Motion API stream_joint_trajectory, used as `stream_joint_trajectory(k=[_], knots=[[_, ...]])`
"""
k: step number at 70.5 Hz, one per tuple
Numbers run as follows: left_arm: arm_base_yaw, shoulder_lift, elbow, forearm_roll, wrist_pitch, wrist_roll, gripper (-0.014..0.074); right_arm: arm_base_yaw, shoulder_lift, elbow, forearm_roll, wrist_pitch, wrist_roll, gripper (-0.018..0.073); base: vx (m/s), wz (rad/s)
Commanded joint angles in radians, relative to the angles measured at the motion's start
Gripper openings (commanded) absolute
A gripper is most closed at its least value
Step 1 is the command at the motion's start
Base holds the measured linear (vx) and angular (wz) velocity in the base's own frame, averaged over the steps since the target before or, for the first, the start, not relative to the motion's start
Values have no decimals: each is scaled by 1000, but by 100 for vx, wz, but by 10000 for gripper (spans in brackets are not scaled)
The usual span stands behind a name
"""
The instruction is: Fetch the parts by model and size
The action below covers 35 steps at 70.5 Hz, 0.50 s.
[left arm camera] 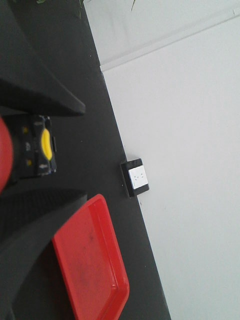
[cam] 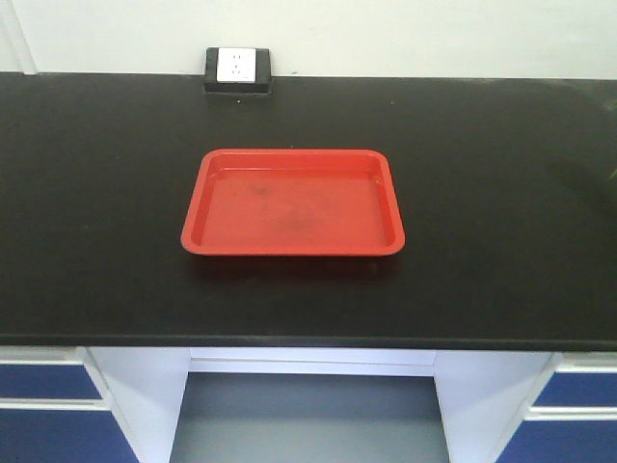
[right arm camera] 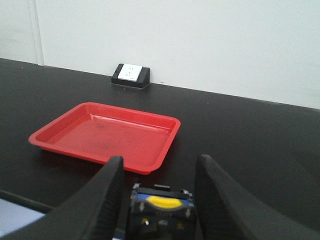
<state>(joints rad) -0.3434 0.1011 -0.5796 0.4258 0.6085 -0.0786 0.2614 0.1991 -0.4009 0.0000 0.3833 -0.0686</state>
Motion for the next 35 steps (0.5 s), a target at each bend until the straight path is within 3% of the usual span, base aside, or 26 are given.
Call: stream_joint_trajectory(k=[1, 35], knots=[[-2, 19, -25, 11, -76, -2, -6, -4, 12, -28, 0, -80, -8, -5, 22, 4], [-2, 19, -25, 11, -76, -2, -6, -4, 12, -28, 0, -80, -8, -5, 19, 2]])
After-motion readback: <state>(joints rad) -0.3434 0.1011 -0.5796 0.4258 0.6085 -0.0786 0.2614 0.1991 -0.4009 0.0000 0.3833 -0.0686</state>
